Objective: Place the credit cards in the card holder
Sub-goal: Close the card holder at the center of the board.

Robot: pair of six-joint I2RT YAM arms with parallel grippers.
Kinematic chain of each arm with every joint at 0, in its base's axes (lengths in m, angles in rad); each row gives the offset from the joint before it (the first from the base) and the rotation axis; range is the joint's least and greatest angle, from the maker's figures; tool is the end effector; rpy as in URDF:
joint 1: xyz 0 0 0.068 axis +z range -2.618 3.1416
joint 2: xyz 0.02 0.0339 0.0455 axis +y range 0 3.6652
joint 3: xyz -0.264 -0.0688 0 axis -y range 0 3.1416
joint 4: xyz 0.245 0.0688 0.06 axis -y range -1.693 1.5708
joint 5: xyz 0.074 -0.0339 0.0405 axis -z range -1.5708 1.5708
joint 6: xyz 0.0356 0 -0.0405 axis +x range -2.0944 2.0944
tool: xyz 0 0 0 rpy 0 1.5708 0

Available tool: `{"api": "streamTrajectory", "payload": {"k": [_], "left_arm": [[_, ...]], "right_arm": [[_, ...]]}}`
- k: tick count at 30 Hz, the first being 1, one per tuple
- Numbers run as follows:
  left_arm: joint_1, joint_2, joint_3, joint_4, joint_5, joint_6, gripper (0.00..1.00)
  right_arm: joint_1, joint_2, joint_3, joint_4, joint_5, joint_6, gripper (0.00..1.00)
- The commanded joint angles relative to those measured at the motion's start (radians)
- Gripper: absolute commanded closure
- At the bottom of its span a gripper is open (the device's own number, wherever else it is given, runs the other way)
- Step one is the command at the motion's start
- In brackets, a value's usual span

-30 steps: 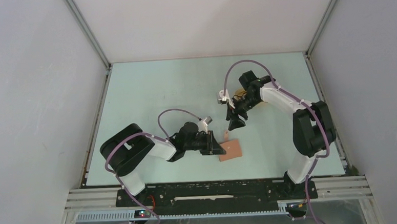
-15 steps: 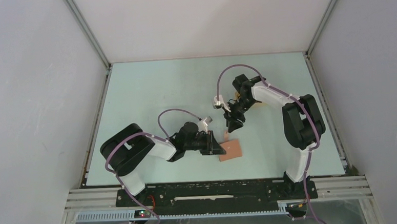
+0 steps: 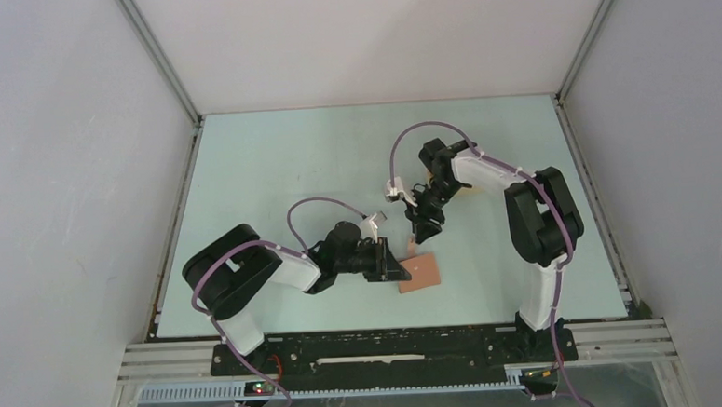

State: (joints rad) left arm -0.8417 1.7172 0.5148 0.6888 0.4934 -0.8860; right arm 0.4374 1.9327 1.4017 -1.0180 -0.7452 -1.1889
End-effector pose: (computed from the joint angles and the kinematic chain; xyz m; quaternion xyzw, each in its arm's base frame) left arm 0.1836 -0.2308 0.1160 0.1046 0.8399 -0.5088 0.1573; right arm 0.3134 0.1732 0.1879 -0.6793 0.6371 0.3349 0.1430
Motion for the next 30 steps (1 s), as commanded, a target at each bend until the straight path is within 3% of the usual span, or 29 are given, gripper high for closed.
{"api": "streamTrajectory", "payload": {"k": [1, 30], "left_arm": [[-0.002, 0.033, 0.005, -0.067, -0.036, 0.056, 1.0], [-0.001, 0.038, 0.008, -0.058, -0.021, 0.059, 1.0]], "right_arm": [[0.009, 0.015, 0.05, -0.006, 0.012, -0.007, 0.54], [0.043, 0.056, 0.1, -0.052, 0.049, -0.012, 0.59]]}}
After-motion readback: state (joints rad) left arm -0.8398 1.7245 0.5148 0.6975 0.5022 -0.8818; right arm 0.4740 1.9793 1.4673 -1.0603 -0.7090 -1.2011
